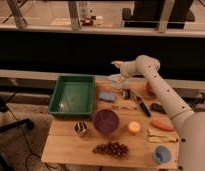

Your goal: Place towel in paper cup

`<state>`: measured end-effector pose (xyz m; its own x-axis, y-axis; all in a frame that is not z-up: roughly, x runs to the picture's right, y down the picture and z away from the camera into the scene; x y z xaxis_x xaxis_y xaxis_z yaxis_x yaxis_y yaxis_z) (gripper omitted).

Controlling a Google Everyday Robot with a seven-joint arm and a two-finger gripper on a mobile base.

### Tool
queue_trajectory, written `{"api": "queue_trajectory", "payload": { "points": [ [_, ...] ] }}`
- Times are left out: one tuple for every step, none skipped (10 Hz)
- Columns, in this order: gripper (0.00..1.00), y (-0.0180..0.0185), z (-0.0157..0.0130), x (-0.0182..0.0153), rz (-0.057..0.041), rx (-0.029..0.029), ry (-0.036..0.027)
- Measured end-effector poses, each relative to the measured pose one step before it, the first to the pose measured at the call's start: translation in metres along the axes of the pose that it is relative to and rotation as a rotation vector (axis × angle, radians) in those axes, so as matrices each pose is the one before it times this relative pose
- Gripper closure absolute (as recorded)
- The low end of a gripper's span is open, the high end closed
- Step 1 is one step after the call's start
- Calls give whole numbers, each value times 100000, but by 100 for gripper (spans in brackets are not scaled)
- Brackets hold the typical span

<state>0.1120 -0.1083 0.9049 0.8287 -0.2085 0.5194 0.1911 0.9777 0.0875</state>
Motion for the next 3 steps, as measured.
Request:
{"api": "queue_trajectory", "payload": {
  "points": [
    [45, 288, -572, 948, 649, 13, 895],
    [45, 198, -414, 353, -16, -288, 534],
    [39, 40, -178, -255, 390, -395, 369]
  ]
}}
